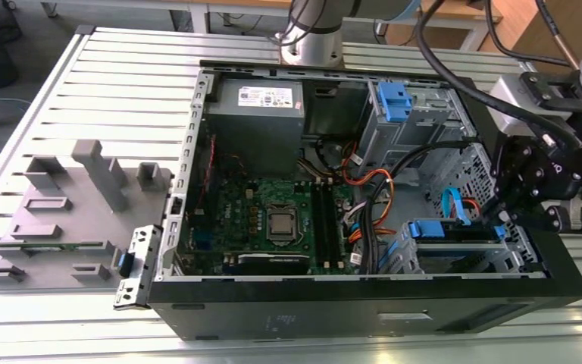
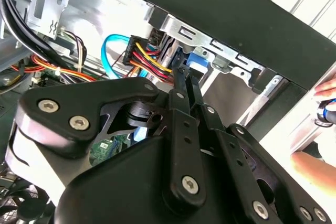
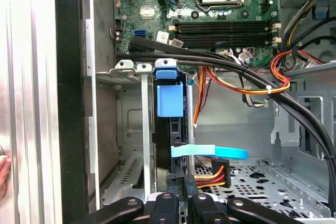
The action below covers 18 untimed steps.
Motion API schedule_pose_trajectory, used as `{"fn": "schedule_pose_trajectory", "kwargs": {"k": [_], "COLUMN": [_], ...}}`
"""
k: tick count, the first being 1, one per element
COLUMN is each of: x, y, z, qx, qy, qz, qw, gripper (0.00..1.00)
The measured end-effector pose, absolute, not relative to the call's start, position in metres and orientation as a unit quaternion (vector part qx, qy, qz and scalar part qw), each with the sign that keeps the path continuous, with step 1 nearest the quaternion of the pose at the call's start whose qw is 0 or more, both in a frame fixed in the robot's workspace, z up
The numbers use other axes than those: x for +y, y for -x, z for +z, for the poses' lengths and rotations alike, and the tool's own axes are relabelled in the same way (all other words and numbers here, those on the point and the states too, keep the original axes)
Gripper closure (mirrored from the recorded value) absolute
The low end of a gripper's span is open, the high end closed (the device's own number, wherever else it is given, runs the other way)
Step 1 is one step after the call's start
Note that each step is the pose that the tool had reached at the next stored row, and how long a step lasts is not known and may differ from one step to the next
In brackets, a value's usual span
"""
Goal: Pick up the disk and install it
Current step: 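Insert the second disk wire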
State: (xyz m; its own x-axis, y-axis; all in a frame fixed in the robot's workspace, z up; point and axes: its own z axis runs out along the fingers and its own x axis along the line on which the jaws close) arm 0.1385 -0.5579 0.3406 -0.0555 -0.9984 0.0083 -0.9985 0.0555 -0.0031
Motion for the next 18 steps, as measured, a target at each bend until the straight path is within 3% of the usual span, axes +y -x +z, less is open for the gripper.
{"fn": "schedule_pose_trajectory", "kwargs": {"k": [13,18], "x": [-0.5595,-0.5595], "y": [-0.1385,-0.1385], "z": [0.3392,0.3391], "qx": [-0.726,-0.726], "qy": [-0.687,-0.687], "qz": [0.004,0.004], "qw": [0.002,0.002], "gripper": [0.84,0.76]}}
